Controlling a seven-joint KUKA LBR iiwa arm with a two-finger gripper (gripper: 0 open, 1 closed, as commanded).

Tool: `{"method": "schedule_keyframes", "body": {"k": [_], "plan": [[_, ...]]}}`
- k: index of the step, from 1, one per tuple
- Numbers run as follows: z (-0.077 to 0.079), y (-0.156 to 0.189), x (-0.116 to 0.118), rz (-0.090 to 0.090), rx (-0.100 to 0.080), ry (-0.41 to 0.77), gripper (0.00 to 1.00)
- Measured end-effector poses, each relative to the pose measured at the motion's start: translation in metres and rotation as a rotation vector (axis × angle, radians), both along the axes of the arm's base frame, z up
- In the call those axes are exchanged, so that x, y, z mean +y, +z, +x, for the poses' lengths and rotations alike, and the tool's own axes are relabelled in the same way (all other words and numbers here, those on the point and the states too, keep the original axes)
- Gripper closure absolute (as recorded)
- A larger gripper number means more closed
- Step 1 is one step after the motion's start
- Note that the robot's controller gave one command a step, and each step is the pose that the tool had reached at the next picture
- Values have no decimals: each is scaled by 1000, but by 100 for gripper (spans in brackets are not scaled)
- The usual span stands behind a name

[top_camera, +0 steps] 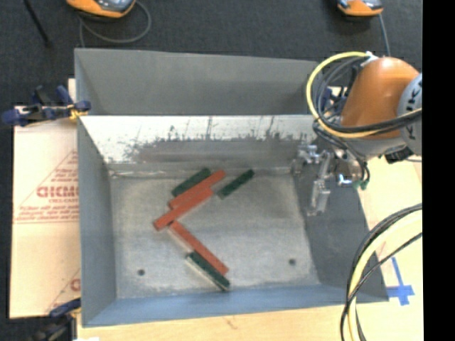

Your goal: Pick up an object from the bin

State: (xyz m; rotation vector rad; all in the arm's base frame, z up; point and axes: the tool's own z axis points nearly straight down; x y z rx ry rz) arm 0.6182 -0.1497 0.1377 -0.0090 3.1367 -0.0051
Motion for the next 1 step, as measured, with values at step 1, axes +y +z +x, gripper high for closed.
{"method": "schedule_keyframes", "body": {"k": [1], "plan": [[7, -42, 72, 6, 4, 24, 0]]}}
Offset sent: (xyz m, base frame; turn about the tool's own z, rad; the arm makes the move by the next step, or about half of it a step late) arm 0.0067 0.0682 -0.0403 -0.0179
